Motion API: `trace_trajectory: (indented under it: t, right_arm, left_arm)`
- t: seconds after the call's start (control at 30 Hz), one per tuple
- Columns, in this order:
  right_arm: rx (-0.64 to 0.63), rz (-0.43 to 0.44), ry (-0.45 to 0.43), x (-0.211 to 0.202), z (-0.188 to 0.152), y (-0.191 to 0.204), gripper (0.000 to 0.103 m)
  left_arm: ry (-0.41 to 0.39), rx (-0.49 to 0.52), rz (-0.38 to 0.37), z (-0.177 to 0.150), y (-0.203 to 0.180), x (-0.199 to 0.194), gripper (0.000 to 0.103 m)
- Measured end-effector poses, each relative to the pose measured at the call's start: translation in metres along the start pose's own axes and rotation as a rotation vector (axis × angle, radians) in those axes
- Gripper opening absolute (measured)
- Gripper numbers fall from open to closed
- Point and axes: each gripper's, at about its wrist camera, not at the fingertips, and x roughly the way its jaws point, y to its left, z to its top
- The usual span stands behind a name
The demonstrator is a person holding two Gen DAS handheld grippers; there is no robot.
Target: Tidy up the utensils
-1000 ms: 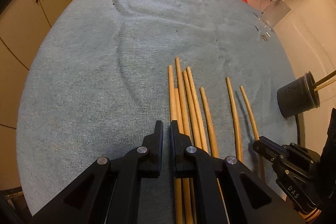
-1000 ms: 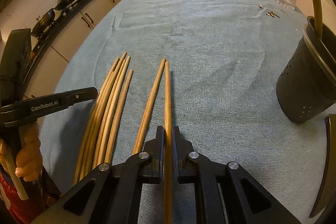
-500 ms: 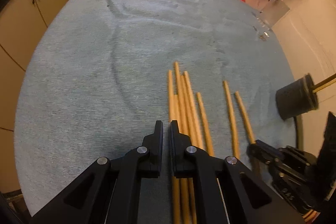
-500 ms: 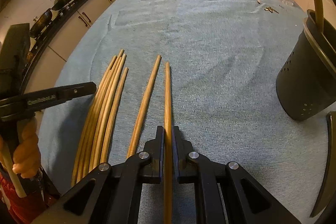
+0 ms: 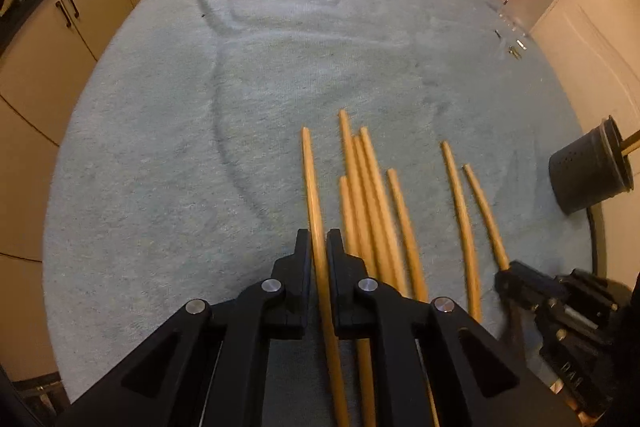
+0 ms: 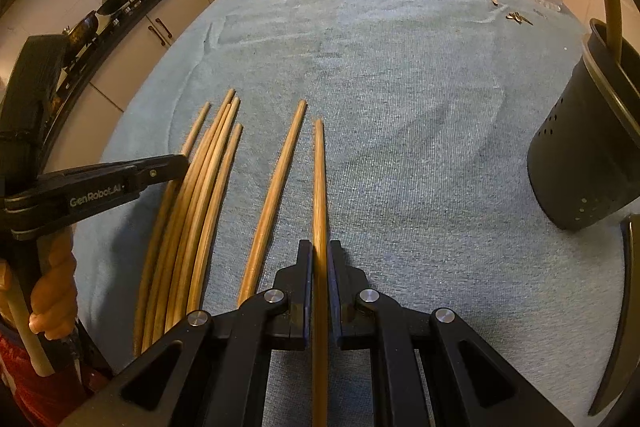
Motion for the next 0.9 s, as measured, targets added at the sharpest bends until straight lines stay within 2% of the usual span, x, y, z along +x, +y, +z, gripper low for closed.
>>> trace_trajectory:
  t: [0.1, 0.3, 0.4, 0.53, 0.6, 0.73, 0.9]
  right_arm:
    - [-0.018, -0.02, 0.004, 0.001, 0.001, 0.001, 0.009]
    - [-0.11, -0.113, 0.045, 0.011, 0.012, 0.014, 0.009]
    - [-0.16, -0.156, 0.054, 0.017, 0.019, 0.021, 0.009]
    - [-0.176, -0.153, 0.056, 0.02, 0.028, 0.021, 0.008]
    - [-0.159, -0.136, 0.049, 0.019, 0.029, 0.018, 0.008]
    - [-0.115, -0.056, -0.042, -0.002, 0.028, 0.014, 0.008]
    - [-0.114, -0.008, -0.242, -0.056, 0.018, 0.018, 0.008]
  left_arm:
    - [0.003, 0.003, 0.045, -0.005, 0.007, -0.004, 0.009]
    - [0.012, -0.019, 0.026, -0.003, 0.014, -0.003, 0.011]
    - [-0.005, 0.012, 0.051, 0.0, 0.009, 0.001, 0.011]
    - [-0.016, 0.011, 0.062, 0.003, 0.008, 0.002, 0.008]
    - [-0.024, 0.001, 0.017, -0.001, 0.01, -0.002, 0.007]
    - [-0.112, -0.01, -0.007, -0.008, 0.011, -0.028, 0.007]
    - [-0.265, -0.026, -0.025, -0.023, 0.006, -0.079, 0.007]
